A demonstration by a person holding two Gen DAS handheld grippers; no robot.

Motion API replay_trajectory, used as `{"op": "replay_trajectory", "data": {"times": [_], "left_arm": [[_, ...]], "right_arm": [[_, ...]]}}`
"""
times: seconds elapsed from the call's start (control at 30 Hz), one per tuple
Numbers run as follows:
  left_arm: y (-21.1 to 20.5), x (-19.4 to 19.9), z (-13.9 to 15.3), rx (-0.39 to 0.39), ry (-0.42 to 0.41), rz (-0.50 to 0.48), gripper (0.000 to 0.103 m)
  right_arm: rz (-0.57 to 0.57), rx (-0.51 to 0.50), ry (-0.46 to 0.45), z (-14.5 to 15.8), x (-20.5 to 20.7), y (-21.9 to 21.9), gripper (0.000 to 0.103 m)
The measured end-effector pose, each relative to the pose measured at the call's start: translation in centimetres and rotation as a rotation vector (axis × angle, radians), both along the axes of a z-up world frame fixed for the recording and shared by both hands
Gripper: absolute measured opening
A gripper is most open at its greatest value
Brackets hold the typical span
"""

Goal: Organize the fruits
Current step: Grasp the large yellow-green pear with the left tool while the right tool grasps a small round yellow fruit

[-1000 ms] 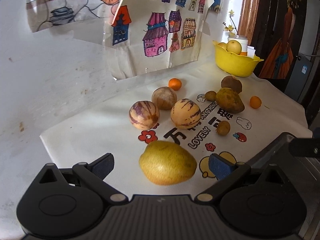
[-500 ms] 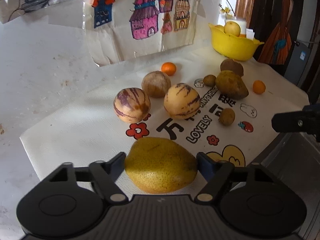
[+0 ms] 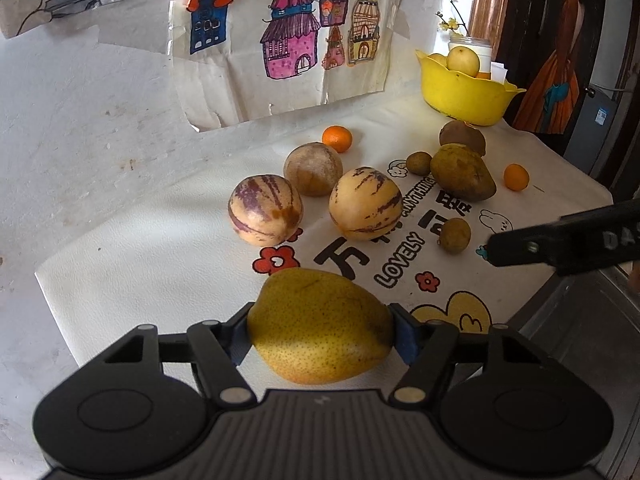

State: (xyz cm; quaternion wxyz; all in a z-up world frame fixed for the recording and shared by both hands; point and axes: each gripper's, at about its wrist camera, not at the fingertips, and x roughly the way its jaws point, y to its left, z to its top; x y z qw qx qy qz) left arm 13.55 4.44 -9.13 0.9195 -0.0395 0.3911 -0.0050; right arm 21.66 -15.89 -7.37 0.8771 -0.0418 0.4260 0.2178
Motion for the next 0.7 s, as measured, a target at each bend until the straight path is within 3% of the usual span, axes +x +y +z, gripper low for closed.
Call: {"op": "replay_trajectory", "data": {"times": [0.17, 0.4, 0.57, 0.7], "left_arm": [[0.4, -0.2, 0.0, -0.002, -0.002, 0.009, 0.072], [0.5, -0.2, -0.1, -0.007, -0.010, 0.008, 0.072], [0.6, 0.0, -0.1, -0.013, -0.013, 0.010, 0.072], [0.7, 0.0, -0.1, -0.017, -0.013, 0.010, 0.072]], "right_arm": [[0.054, -0.009, 0.008, -0.8, 1.7, 1.4, 0.090], [0.100, -0.017, 0.049, -2.4, 3.4, 2.6, 0.060], [0.109, -0.012, 0.052, -2.6, 3.9, 3.0, 0.049], [0.129, -0.013, 0.055, -2.5, 3.8, 3.3, 0.031]]}}
